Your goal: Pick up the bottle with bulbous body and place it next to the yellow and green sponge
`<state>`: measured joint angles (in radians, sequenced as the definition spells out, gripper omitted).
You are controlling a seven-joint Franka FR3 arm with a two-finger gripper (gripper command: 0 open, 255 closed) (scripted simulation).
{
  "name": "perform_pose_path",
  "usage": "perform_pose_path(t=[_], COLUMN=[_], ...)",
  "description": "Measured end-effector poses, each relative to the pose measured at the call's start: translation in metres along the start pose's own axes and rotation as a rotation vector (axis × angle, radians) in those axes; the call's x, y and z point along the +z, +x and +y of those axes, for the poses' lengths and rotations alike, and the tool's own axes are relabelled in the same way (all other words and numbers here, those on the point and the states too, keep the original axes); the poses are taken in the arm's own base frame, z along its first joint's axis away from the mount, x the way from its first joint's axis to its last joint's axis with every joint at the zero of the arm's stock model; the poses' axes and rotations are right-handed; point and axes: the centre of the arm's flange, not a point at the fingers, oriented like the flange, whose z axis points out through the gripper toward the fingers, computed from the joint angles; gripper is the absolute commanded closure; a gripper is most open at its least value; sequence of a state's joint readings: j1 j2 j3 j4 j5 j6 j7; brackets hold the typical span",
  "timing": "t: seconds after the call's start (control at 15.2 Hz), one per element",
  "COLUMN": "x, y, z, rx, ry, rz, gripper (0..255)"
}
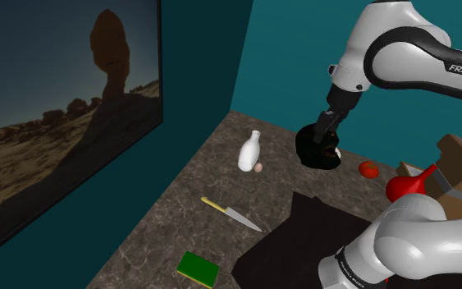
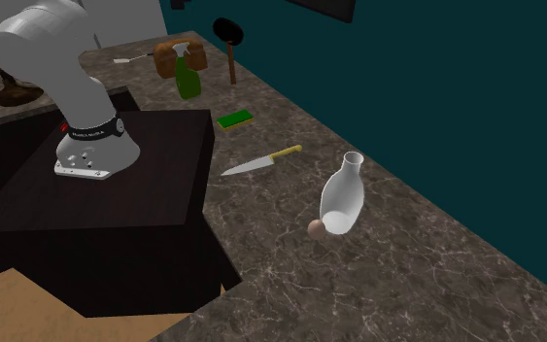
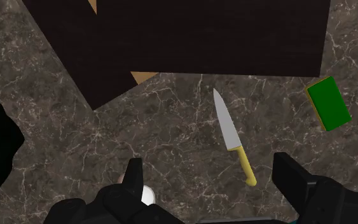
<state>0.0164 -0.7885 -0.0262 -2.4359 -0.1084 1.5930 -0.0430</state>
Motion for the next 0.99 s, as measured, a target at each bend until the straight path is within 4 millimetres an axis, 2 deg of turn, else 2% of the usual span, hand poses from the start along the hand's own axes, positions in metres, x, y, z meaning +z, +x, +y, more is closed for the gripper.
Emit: perform_pose_path(t=[0.13, 0.26, 0.73, 0.99], x=[0.003, 0.015, 0.060, 0.093], y=[0.004, 0.022, 0.095, 0.135], z=[0.003, 0.010, 0.039, 0.058], rx=[0.000, -0.002, -0.008, -0.011], ry=[0.001, 0.004, 0.017, 0.024], rz=[-0.001, -0.003, -0.007, -0.010], gripper=[0, 0, 0, 0])
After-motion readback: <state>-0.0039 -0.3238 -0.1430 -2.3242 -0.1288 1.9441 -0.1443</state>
